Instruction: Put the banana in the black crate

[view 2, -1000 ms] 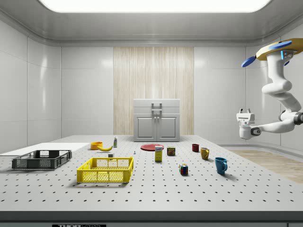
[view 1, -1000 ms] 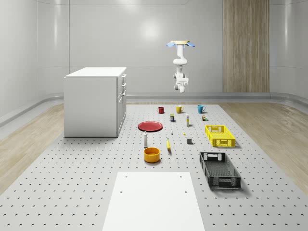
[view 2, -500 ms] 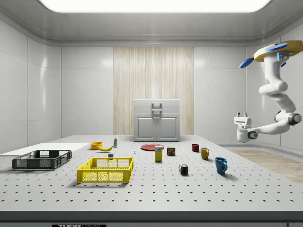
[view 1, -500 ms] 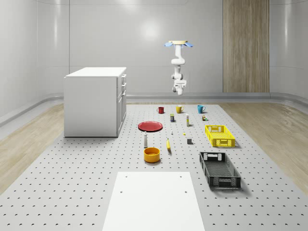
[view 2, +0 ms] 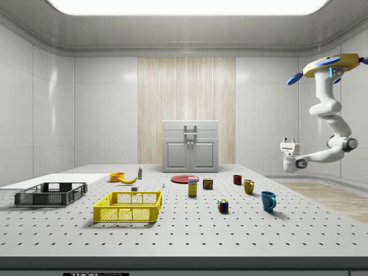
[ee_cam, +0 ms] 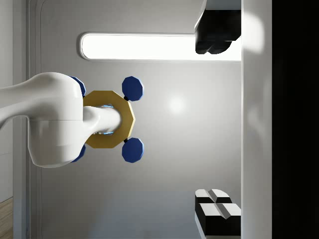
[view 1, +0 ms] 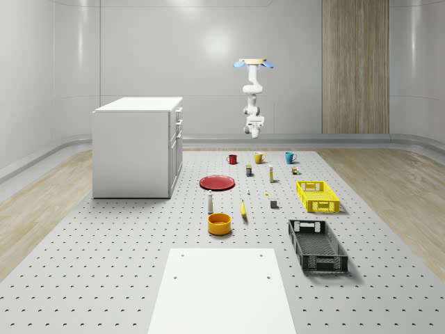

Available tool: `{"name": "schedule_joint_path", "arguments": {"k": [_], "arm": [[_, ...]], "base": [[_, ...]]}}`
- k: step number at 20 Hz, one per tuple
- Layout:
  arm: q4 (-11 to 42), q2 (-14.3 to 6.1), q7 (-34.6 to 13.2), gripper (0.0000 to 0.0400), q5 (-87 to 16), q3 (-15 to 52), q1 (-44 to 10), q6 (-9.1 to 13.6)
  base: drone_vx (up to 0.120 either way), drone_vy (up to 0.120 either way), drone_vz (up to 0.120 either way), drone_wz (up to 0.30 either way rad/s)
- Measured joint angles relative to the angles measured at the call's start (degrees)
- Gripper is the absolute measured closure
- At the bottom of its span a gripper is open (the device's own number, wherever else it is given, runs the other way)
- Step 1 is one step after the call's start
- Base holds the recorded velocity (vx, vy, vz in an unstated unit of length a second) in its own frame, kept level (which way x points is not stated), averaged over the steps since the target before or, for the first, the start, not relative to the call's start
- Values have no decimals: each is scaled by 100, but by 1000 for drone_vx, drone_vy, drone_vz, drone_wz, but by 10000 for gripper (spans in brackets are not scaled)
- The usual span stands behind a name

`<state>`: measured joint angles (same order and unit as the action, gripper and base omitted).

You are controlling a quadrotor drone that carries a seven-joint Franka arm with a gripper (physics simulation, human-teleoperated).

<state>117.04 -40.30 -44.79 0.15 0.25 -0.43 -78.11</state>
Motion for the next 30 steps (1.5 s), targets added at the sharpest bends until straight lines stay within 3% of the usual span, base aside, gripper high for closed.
{"name": "schedule_joint_path", "arguments": {"k": [13, 30], "arm": [[28, -35, 2, 0, -11, 13, -9, -50], [83, -87, -29, 0, -258, 192, -67, -125]], "base": [[3, -120, 0, 0], [120, -113, 0, 0]]}}
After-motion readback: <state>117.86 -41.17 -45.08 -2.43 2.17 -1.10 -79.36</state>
